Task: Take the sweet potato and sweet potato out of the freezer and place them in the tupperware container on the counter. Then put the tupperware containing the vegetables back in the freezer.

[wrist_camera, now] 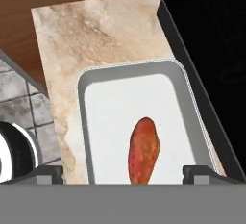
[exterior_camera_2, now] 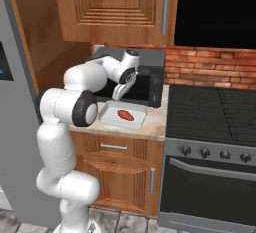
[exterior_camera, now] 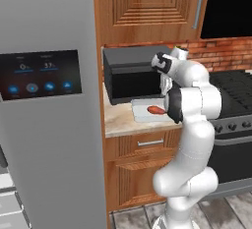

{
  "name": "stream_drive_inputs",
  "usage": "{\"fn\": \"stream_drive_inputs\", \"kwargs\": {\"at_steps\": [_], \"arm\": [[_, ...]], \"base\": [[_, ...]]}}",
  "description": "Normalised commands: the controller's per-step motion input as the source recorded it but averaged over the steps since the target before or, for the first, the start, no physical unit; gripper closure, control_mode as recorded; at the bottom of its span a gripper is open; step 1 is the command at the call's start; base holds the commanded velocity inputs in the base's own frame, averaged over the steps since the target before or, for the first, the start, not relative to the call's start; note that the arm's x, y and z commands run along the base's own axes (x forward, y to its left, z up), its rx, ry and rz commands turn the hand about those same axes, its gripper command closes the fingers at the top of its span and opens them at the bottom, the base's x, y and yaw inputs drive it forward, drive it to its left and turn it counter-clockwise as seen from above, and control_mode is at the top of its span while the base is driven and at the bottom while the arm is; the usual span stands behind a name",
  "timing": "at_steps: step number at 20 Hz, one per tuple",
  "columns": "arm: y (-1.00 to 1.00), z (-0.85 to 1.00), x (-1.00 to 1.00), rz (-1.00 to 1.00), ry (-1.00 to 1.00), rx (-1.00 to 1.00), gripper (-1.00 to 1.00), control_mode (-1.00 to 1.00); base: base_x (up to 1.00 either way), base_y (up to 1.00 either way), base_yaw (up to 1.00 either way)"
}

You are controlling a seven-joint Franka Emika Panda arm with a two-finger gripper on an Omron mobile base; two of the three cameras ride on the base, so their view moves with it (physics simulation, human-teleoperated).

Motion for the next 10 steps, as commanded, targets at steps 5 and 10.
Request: {"fn": "stream_drive_inputs", "kwargs": {"at_steps": [5, 10], "arm": [[0.00, 0.91, -0.69, -0.03, -0.10, 0.00, -1.00, -1.00], [0.07, 0.79, -0.83, -0.05, -0.13, 0.00, -1.00, -1.00]], "base": [[0.00, 0.00, 0.00], [0.00, 0.00, 0.00]]}}
